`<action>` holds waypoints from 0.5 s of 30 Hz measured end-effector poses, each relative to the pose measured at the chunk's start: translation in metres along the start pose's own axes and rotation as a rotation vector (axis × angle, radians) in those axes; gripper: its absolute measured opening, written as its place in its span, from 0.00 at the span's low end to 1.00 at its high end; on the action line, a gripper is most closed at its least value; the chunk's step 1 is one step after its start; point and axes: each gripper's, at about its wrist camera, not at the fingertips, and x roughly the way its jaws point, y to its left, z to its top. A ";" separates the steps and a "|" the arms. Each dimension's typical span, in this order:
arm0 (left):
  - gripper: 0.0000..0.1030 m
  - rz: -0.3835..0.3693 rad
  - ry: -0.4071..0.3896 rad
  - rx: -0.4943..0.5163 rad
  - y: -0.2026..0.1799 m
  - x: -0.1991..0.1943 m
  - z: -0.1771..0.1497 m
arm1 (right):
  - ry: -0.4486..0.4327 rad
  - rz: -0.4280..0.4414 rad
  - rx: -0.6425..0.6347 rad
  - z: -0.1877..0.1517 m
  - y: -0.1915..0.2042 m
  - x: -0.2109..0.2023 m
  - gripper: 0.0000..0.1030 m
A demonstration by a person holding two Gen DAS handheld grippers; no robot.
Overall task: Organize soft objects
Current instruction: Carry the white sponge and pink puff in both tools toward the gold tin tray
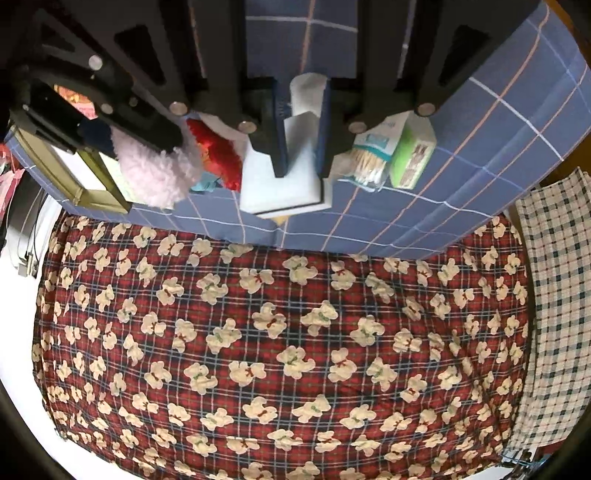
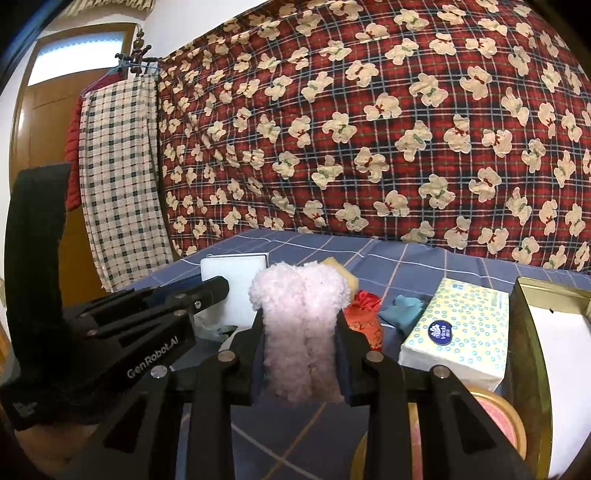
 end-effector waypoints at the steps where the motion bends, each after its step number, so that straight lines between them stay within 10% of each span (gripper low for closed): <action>1: 0.13 0.001 0.004 0.004 -0.002 0.002 0.001 | 0.007 -0.023 -0.005 0.000 -0.001 0.001 0.33; 15: 0.13 -0.021 0.000 0.009 -0.024 0.019 0.001 | -0.036 -0.108 0.010 0.002 -0.020 -0.009 0.33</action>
